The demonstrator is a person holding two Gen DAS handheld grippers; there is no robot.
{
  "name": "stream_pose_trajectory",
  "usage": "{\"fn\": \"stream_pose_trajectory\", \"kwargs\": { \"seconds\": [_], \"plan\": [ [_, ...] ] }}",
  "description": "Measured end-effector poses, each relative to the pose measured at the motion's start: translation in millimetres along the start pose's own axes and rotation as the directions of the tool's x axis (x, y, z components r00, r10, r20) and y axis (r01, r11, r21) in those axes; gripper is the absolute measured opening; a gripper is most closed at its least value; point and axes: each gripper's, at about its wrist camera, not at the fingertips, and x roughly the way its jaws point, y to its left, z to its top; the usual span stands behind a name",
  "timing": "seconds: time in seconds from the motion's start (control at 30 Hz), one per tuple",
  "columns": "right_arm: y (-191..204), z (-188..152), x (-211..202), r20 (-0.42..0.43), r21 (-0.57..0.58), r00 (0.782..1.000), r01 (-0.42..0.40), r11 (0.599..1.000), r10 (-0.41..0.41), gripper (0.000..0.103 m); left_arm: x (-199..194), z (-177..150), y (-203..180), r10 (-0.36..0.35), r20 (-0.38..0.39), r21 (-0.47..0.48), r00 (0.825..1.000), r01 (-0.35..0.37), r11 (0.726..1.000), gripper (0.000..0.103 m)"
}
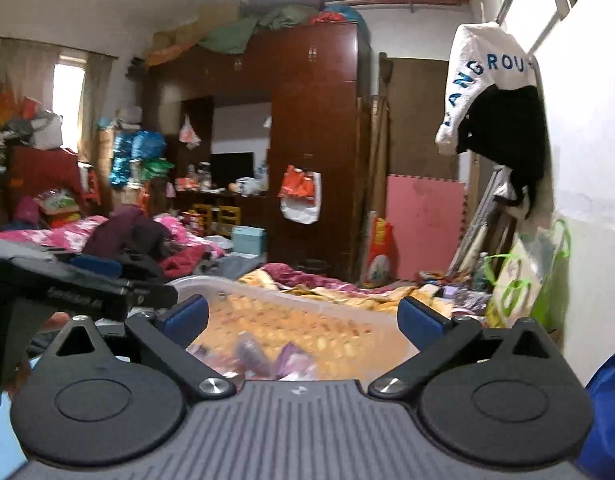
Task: Organize objects
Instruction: 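Carry both boxes over the white basket and open both grippers, then grasp a clear packet with the left gripper while the right gripper grasps the pink THANK YOU box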
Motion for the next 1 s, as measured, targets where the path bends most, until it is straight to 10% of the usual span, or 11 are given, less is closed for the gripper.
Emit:
{"fn": "stream_pose_trajectory", "kwargs": {
  "seconds": [0.3, 0.5, 0.87, 1.0],
  "plan": [
    [3.6, -72.8, -19.1, -0.130, 0.096, 0.982, -0.121, 0.988, 0.133, 0.103, -60.6, -77.1, 15.6, -0.116, -0.021, -0.005, 0.993, 0.116, 0.993, 0.095],
    [13.9, -104.8, -1.3, -0.220, 0.091, 0.961, -0.149, 0.985, 0.166, 0.103, -42.5, -106.8, -4.2, -0.103, -0.115, 0.062, 0.988, 0.111, 0.992, 0.045],
    [20.4, -118.1, -3.5, -0.274, 0.079, 0.942, -0.178, 0.981, 0.193, 0.103, -17.3, -117.3, -16.7, -0.027, -0.180, 0.122, 0.983, 0.049, 0.991, 0.040],
    [24.3, -121.7, 1.3, -0.308, 0.058, 0.932, -0.181, 0.982, 0.190, 0.086, -10.0, -117.2, -12.3, -0.039, -0.206, 0.096, 0.978, 0.060, 0.994, 0.041]
  ]
}}
